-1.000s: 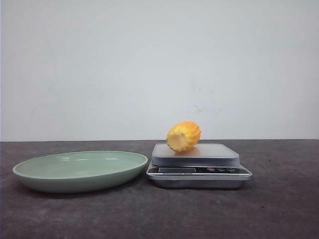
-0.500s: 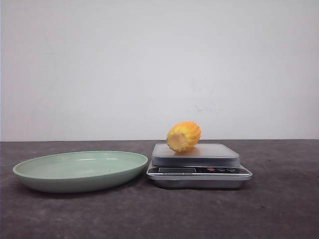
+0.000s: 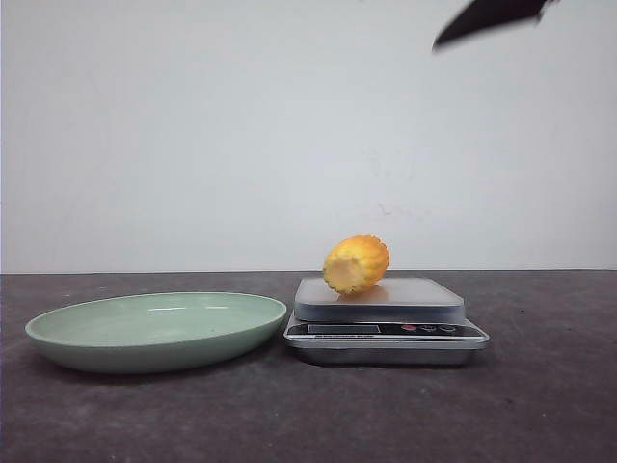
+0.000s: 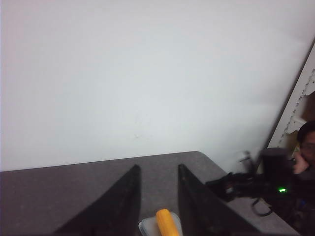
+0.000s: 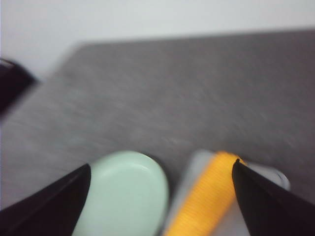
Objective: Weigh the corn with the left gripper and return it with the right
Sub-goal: 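Move the right gripper down onto the corn on the scale and close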
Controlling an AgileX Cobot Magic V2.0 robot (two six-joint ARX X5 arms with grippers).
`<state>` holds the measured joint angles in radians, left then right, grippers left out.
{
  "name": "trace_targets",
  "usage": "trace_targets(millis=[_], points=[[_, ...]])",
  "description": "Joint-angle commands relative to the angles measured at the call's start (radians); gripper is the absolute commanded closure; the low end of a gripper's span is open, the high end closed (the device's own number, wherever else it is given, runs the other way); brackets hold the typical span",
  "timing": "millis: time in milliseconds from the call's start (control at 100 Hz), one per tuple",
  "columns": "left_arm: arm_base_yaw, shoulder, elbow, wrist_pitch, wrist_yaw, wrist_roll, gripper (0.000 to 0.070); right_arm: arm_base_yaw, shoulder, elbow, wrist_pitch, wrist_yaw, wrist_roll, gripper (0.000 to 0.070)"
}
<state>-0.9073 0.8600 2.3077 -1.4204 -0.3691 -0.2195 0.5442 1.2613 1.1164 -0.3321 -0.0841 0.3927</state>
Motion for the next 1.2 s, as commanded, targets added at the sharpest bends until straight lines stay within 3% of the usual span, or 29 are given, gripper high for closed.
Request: trace_targets(millis=[0,190,460,590,730,760,810,820,1190], points=[[-0.009,0.013,0.01,-0.04,-0.003,0.024,0.0596,0.028,0.09,0.01,0.003,0.052,-0.007,0.0141],[-0.009,0.013,-0.005,-0.042,0.003,0.024,0.0596,0.048,0.269,0.01,-0.002,0.074,0.078,0.0239],[-0.009,0.009,-0.005,-0.042,0.03,0.024,0.0596,0.048,0.403,0.011,0.023,0.001,0.159,0.0239],[-0.01,0.009,-0.005,-0.042,0.029,0.027,0.0596,0.049,0.432,0.011,0.026,0.003,0.174,0.0259],[-0.009,0.009,-0.005,-0.042,0.029,0.037,0.0596,0.042,0.465,0.011,-0.035,0.005,0.176,0.0428],[-0.009,0.009,-0.005,-0.042,0.029,0.037,0.0596,0.039,0.465,0.011,-0.055,0.005,0.174,0.0504],[-0.009,0.009,-0.005,-0.042,0.029,0.037,0.0596,0.039,0.465,0.011,-0.081,0.006,0.154,0.0695],[-0.009,0.009,-0.005,-0.042,0.029,0.036,0.0596,0.039,0.465,0.011,-0.084,0.006,0.149,0.07],[-0.009,0.009,-0.005,-0.042,0.029,0.036,0.0596,0.025,0.322,0.085,-0.019,0.005,0.099,0.0696]])
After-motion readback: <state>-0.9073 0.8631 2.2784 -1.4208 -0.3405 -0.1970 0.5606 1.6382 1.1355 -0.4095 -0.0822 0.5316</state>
